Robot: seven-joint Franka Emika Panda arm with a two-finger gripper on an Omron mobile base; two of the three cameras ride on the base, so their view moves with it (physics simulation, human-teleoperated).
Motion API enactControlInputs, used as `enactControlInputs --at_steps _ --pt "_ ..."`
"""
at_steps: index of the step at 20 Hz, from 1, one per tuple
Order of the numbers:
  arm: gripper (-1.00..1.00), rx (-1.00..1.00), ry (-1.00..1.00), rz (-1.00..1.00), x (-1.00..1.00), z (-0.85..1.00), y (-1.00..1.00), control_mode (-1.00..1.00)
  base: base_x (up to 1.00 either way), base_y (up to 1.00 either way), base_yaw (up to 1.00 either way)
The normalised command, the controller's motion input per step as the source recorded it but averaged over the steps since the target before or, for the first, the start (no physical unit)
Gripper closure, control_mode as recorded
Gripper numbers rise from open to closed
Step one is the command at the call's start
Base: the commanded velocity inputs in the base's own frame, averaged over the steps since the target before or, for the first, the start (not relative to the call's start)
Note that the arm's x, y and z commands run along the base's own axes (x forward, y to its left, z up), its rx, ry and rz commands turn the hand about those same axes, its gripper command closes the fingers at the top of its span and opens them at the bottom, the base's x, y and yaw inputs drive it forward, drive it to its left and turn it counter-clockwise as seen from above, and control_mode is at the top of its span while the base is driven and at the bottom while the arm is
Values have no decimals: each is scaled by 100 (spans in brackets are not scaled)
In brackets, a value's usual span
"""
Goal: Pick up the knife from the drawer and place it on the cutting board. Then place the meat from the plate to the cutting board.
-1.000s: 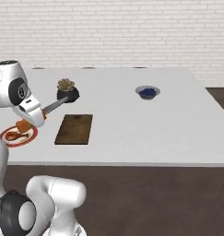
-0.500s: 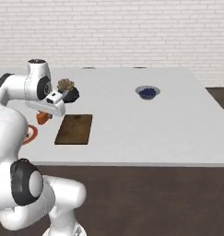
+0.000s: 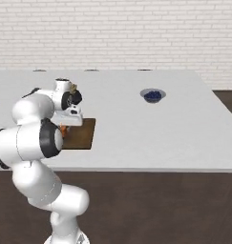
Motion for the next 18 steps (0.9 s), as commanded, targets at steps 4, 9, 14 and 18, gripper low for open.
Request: enactControlInputs --at_steps 4,9,14,18 --pt "100 -10 5 31 91 -58 -18 -100 0 0 0" --pt "100 -11 0 18 31 -30 -34 -100 0 0 0" --pt "100 -7 -3 7 14 -62 -7 -100 0 0 0" --pt "100 -1 -10 3 0 -36 -9 -100 0 0 0"
